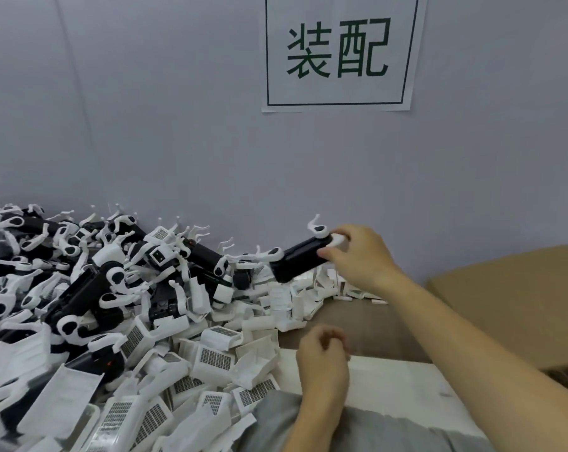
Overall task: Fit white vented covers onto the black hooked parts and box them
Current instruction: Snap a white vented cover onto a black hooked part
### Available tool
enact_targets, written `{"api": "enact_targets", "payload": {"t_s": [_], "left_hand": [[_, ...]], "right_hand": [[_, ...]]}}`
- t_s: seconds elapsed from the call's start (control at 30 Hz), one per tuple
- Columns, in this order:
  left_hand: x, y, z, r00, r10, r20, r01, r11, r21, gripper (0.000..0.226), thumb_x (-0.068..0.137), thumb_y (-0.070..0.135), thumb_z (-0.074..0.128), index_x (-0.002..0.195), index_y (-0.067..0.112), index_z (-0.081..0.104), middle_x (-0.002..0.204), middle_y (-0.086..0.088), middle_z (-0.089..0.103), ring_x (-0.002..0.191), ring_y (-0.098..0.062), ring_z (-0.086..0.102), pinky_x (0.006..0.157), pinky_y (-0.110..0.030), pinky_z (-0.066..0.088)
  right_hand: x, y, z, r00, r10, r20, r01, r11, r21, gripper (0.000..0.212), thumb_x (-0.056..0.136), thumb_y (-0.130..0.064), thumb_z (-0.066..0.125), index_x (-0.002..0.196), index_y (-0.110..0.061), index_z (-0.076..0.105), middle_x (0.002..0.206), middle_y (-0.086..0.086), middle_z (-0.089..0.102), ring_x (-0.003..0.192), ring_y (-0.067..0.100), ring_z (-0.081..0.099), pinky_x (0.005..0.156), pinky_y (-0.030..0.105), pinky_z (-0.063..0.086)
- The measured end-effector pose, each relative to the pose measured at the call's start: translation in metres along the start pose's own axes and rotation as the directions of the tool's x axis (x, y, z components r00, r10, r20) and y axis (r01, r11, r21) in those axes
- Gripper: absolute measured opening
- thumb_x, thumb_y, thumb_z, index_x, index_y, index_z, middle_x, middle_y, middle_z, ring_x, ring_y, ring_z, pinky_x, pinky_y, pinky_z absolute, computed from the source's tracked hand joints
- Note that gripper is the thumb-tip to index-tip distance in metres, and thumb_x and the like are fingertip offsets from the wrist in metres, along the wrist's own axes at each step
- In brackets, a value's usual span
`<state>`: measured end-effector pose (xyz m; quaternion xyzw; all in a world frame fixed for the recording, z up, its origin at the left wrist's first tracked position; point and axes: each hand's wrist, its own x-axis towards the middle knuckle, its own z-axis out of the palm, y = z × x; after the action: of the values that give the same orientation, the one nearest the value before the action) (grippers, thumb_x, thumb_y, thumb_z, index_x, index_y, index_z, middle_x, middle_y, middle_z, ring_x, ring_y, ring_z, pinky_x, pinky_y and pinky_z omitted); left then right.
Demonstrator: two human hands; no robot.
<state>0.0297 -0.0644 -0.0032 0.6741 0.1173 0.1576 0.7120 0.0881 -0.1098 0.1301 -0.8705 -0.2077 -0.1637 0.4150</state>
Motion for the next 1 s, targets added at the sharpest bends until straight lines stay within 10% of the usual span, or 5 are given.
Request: {"api": "enact_targets", "payload": {"t_s": [0.17, 0.43, 0.63, 0.83, 1.0], "left_hand": [[-0.016, 0.012, -0.025, 0.891, 0.353, -0.284, -0.318, 0.934, 0.164, 0.031, 0.081, -0.011, 0.053, 0.081, 0.018, 0.063, 0.079, 0.005, 0.064, 0.076, -0.007, 0.058, 0.071, -0.021, 0.044], [-0.016, 0.002, -0.015, 0.909, 0.411, 0.069, -0.372, 0.726, 0.578, 0.055, 0.087, 0.050, 0.066, 0.134, 0.040, 0.041, 0.131, 0.027, 0.039, 0.125, 0.007, 0.025, 0.101, -0.029, 0.018], [-0.016, 0.015, -0.020, 0.958, 0.284, -0.046, -0.283, 0.959, 0.020, 0.004, 0.095, 0.018, 0.064, 0.094, 0.022, 0.063, 0.078, -0.004, 0.071, 0.078, -0.031, 0.068, 0.071, -0.046, 0.058], [-0.002, 0.016, -0.032, 0.974, -0.040, -0.222, -0.043, 0.933, -0.358, 0.017, 0.096, 0.029, 0.065, 0.099, 0.013, 0.069, 0.080, -0.007, 0.076, 0.065, -0.024, 0.069, 0.043, -0.026, 0.046], [0.004, 0.015, -0.031, 0.973, -0.173, -0.150, 0.050, 0.801, -0.597, 0.024, 0.104, 0.029, 0.051, 0.108, 0.012, 0.067, 0.110, -0.019, 0.072, 0.096, -0.032, 0.070, 0.082, -0.042, 0.056]], "right_hand": [[-0.036, 0.060, -0.041, 0.972, 0.135, -0.190, -0.135, 0.991, 0.016, 0.019, 0.084, -0.020, 0.075, 0.102, -0.024, 0.068, 0.103, 0.001, 0.064, 0.093, 0.020, 0.062, 0.081, 0.038, 0.051], [-0.067, 0.069, -0.034, 0.994, -0.103, -0.024, 0.100, 0.989, -0.110, 0.040, 0.081, -0.009, 0.077, 0.114, -0.029, 0.069, 0.103, -0.023, 0.045, 0.096, -0.006, 0.051, 0.078, 0.015, 0.042], [-0.068, 0.042, -0.011, 0.976, -0.204, 0.079, 0.201, 0.979, 0.043, 0.050, 0.083, -0.015, 0.076, 0.130, -0.025, 0.063, 0.113, -0.022, 0.055, 0.110, -0.007, 0.050, 0.092, 0.003, 0.037], [-0.093, 0.061, 0.017, 0.994, -0.112, 0.007, 0.110, 0.986, 0.124, 0.029, 0.091, -0.036, 0.061, 0.119, -0.043, 0.060, 0.103, -0.026, 0.062, 0.100, -0.004, 0.058, 0.088, 0.021, 0.049], [-0.116, 0.072, 0.042, 0.987, -0.106, 0.124, 0.095, 0.992, 0.088, 0.049, 0.075, -0.066, 0.058, 0.120, -0.056, 0.041, 0.109, -0.041, 0.047, 0.110, -0.021, 0.044, 0.087, 0.002, 0.038]]}}
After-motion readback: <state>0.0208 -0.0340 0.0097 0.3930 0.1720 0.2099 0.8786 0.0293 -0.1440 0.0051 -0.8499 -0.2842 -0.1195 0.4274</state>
